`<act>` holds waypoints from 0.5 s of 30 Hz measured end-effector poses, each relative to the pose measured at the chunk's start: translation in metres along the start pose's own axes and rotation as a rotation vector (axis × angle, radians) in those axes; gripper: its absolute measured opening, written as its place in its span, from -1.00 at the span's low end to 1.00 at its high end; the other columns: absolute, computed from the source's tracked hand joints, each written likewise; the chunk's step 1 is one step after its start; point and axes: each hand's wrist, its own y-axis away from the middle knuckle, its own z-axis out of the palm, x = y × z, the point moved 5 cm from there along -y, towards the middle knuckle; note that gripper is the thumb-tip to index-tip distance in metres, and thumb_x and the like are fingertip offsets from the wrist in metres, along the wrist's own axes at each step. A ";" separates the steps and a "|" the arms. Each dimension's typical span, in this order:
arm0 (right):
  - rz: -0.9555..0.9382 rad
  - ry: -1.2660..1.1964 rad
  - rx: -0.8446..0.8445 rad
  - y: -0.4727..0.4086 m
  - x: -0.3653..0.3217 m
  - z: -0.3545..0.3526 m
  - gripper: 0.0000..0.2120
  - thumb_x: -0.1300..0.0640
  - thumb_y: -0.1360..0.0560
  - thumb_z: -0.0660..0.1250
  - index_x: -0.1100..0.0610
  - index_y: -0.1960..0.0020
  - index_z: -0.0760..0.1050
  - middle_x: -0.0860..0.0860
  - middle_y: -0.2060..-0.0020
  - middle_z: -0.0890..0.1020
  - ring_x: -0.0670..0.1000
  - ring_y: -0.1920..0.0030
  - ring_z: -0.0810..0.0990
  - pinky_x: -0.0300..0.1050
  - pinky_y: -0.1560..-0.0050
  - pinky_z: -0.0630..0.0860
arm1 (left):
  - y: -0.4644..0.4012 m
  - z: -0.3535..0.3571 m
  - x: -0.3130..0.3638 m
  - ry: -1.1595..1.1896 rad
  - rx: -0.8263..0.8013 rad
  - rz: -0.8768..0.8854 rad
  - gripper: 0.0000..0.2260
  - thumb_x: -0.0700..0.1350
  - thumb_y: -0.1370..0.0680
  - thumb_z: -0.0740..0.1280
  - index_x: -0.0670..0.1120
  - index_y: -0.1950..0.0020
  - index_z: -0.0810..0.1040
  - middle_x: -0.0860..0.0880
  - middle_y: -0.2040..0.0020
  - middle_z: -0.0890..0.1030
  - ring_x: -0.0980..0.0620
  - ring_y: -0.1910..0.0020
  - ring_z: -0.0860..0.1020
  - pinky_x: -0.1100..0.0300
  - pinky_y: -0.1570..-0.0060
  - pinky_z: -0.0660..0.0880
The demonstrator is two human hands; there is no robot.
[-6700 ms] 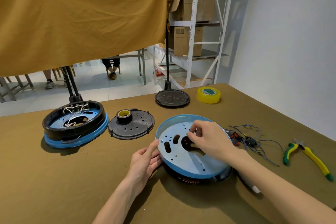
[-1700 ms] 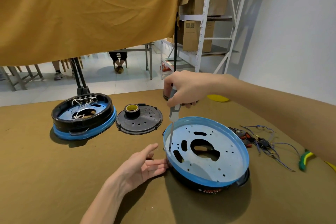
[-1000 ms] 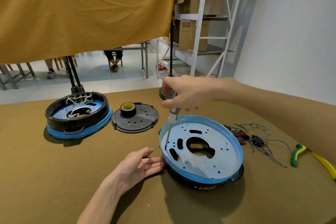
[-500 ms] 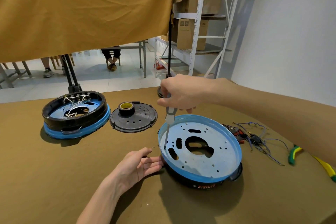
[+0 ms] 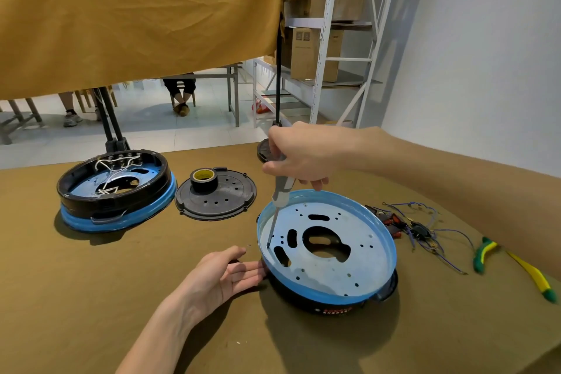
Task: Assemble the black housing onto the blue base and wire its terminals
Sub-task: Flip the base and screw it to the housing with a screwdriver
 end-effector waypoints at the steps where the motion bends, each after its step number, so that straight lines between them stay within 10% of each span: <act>1: -0.009 0.005 0.010 0.000 -0.001 0.001 -0.69 -0.12 -0.66 0.27 0.13 -0.12 0.34 0.09 0.28 0.68 -0.03 0.52 0.65 -0.23 0.54 0.51 | 0.000 0.000 0.000 -0.002 0.001 0.001 -0.90 -0.19 -0.66 0.30 -0.14 -0.14 0.42 -0.39 0.00 0.69 -0.29 0.02 0.72 -0.01 0.25 0.69; 15: -0.011 -0.053 -0.052 -0.001 -0.003 -0.001 -0.69 -0.05 -0.64 0.31 0.20 -0.17 0.44 0.04 0.43 0.68 0.00 0.52 0.64 -0.27 0.56 0.46 | -0.004 -0.001 -0.001 -0.045 0.016 -0.003 -0.93 -0.19 -0.67 0.29 -0.13 -0.11 0.42 -0.36 0.03 0.70 -0.27 0.02 0.73 0.02 0.24 0.69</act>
